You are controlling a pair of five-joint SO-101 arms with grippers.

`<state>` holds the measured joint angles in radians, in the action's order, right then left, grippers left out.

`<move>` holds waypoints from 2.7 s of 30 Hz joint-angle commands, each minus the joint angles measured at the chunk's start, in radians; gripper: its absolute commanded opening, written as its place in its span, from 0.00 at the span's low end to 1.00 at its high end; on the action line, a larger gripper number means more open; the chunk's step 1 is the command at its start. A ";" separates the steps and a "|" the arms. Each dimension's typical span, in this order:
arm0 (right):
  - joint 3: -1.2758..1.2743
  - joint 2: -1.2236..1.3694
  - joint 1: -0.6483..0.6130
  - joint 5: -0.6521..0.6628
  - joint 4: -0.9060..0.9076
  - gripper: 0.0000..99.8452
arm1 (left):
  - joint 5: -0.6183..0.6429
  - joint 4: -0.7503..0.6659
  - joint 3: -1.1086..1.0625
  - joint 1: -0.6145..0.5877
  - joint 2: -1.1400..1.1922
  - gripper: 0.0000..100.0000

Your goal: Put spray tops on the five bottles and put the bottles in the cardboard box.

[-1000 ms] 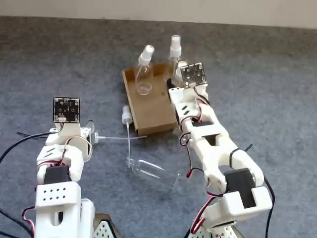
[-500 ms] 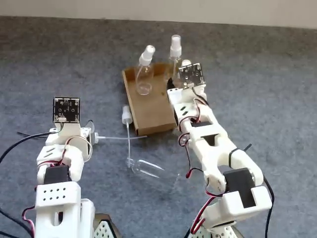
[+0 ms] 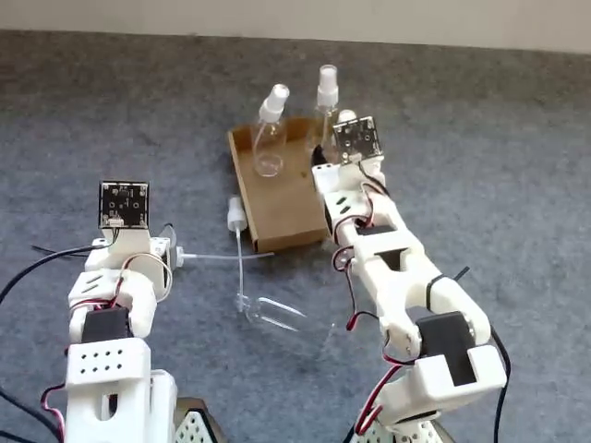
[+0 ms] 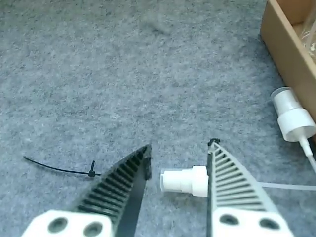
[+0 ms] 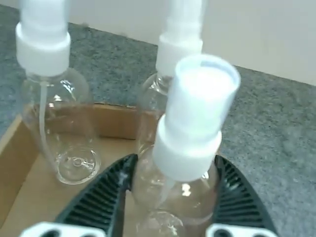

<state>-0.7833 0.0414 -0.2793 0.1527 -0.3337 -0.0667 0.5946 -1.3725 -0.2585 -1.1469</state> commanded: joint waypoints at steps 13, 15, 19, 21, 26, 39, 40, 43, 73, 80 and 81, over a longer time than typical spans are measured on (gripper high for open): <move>0.045 -0.007 0.012 -0.003 -0.005 0.20 | -0.005 -0.025 0.004 -0.007 -0.010 0.18; 0.045 -0.007 0.010 -0.003 -0.004 0.24 | -0.005 -0.025 0.004 -0.007 -0.010 0.18; 0.045 -0.007 0.001 -0.002 -0.004 0.26 | -0.005 -0.025 0.004 -0.007 -0.010 0.18; 0.045 -0.007 0.001 -0.002 -0.004 0.26 | -0.005 -0.025 0.004 -0.007 -0.008 0.18; 0.045 -0.064 0.001 -0.002 0.007 0.26 | -0.005 -0.025 0.004 -0.007 -0.008 0.18; 0.331 -0.278 -0.013 -0.005 0.421 0.26 | -0.005 -0.025 0.004 -0.007 -0.008 0.18; 0.371 -0.285 -0.015 -0.005 0.472 0.26 | -0.005 -0.025 0.004 -0.007 -0.008 0.18; 0.496 -0.308 -0.015 -0.005 0.651 0.26 | -0.005 -0.025 0.004 -0.007 -0.008 0.18; -0.174 -0.809 -0.084 0.505 1.394 0.29 | -0.005 -0.025 0.004 -0.008 -0.004 0.18; -0.216 -0.687 -0.070 0.503 1.280 0.31 | -0.005 -0.025 0.002 -0.008 -0.004 0.18; -0.216 -0.661 -0.061 0.503 1.257 0.31 | -0.006 -0.025 0.002 -0.008 -0.004 0.18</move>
<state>-1.0073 -0.6690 -0.3560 0.6467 0.9935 -0.0667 0.5946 -1.3740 -0.2585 -1.1469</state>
